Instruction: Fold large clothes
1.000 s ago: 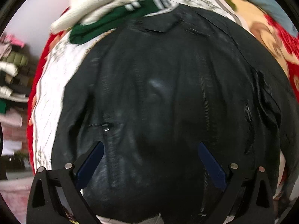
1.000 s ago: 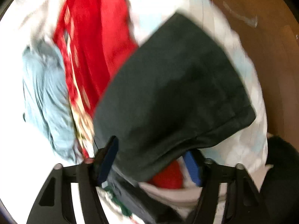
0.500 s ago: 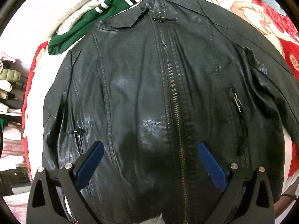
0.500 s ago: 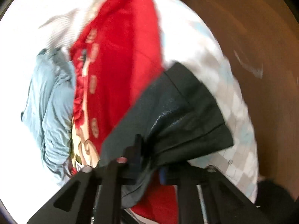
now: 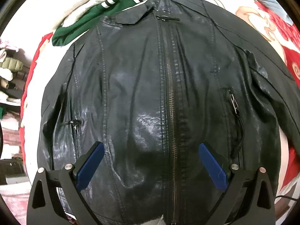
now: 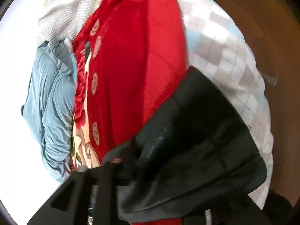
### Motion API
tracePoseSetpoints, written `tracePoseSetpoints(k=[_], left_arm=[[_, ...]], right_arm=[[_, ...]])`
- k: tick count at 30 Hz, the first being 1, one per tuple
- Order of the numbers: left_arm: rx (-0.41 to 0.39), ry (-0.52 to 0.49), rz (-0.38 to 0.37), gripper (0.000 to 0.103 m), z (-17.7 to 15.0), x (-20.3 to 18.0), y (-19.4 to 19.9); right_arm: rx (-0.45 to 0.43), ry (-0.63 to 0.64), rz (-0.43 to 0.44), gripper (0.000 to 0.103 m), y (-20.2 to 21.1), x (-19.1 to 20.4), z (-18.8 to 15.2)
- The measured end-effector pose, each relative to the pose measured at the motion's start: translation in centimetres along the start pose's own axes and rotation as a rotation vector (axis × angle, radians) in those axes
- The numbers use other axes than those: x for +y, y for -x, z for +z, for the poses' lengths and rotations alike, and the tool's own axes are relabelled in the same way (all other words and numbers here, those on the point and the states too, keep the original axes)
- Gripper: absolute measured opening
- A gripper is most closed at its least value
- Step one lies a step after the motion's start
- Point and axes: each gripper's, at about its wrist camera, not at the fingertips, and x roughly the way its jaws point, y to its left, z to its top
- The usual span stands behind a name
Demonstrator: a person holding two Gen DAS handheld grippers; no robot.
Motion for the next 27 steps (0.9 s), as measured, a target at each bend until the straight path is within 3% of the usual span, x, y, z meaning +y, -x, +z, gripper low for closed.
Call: tracePoseSetpoints(k=[5,10,14,18,21,24,27], left_arm=[[-0.011,0.049,-0.013,0.103,0.4,1.0,1.1],[-0.021,0.112,-0.015,0.103,1.2,3.5,2.5],[-0.034,0.176,0.010,0.103,1.9,6.6,2.9],[-0.029,0.279,0.045,0.103,2.1,11.1,2.2],[-0.009,0.371,0.066,0.103,1.8,14.9,0.7],[0.021,0.467,0.095,0.103,0.4,18.8,-1.0],[0.066,0.568,0.117,0.103,-1.6,23.3,-3.1]], right_arm=[[-0.065,0.161,0.003,0.009,4.4,5.8,-0.9],[-0.096,0.383,0.079,0.009,7.7,15.6,-3.1],[-0.083,0.582,0.137,0.008,8.2,23.3,-7.3],[-0.024,0.817,0.158,0.008,6.6,30.3,-15.1],[0.071,1.009,0.175,0.008,4.2,34.3,-23.9],[0.142,1.182,0.177,0.008,1.8,36.0,-32.4],[0.238,1.412,0.144,0.007,-1.7,35.2,-43.9]])
